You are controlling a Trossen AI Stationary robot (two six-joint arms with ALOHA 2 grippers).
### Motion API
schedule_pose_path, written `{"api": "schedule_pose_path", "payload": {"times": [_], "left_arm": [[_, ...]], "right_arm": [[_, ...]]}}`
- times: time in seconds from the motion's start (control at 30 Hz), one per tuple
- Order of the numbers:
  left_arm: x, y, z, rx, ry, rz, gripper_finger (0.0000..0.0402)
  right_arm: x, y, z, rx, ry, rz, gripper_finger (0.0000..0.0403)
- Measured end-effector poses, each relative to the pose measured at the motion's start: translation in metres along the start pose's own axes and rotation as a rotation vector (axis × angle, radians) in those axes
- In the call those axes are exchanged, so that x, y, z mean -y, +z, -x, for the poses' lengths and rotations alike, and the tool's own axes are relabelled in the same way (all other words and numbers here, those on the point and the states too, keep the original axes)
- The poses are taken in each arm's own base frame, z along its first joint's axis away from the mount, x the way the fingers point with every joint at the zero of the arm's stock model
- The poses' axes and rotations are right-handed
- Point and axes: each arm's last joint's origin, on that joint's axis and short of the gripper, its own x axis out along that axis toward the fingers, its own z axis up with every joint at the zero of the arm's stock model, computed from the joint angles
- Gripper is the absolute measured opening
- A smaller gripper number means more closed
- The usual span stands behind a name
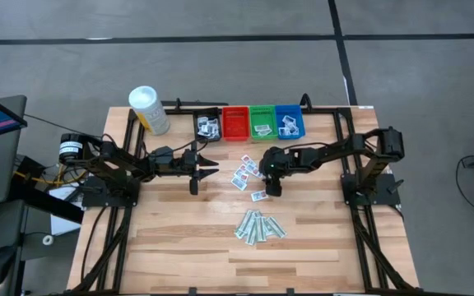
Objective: Pick & Place First Aid Supplies
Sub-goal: Put the orange ointment pack into the green bin
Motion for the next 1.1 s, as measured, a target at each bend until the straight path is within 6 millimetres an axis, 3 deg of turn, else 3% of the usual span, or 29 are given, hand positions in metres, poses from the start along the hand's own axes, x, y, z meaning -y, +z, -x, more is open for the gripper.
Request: {"api": "schedule_pose_path", "payload": {"times": [0.53, 0.77, 1.1], "left_arm": [[0.0, 0.0, 0.0, 0.0, 0.001, 0.0, 0.0102], [0.0, 0.0, 0.0, 0.0, 0.0, 0.0, 0.0102], [0.0, 0.0, 0.0, 0.0, 0.0, 0.0, 0.0102]], "right_arm": [[-0.001, -0.001, 0.0, -0.009, 0.014, -0.017, 0.0114], [0.0, 0.0, 0.004, 0.007, 0.013, -0.02, 0.0108], [0.005, 0.011, 0.039, 0.122, -0.013, -0.035, 0.0107]]}}
